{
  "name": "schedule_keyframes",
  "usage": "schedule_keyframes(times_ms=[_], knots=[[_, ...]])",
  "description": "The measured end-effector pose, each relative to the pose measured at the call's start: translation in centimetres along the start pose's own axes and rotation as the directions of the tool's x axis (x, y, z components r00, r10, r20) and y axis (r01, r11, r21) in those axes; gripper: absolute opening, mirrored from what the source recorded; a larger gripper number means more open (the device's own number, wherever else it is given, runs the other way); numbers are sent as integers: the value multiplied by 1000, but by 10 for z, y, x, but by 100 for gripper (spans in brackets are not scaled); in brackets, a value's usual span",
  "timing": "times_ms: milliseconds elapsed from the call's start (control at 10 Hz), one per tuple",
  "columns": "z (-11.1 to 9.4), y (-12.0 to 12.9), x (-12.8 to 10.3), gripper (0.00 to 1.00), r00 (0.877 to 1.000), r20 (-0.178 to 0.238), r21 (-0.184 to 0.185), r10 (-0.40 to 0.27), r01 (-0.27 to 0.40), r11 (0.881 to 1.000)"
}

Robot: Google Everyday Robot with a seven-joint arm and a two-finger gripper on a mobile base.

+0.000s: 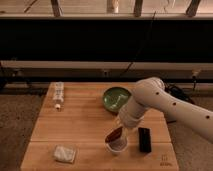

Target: Place the pepper in the ceramic cup

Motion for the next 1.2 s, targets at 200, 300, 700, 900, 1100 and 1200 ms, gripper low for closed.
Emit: schedule_keyframes(times_ms=[200, 300, 700, 900, 1100, 1200], knots=[[2, 8, 5, 1, 1000, 9, 0, 19, -19, 1000], [2, 8, 5, 4, 1000, 7, 0, 18, -18, 1000], [1, 9, 9, 45, 1000, 6, -2, 17, -17, 1000], [0, 4, 8, 68, 1000, 8, 2, 12, -12, 1000], [0, 6, 10, 80, 1000, 8, 0, 15, -15, 1000], [0, 7, 11, 80, 1000, 8, -1, 16, -16, 1000]])
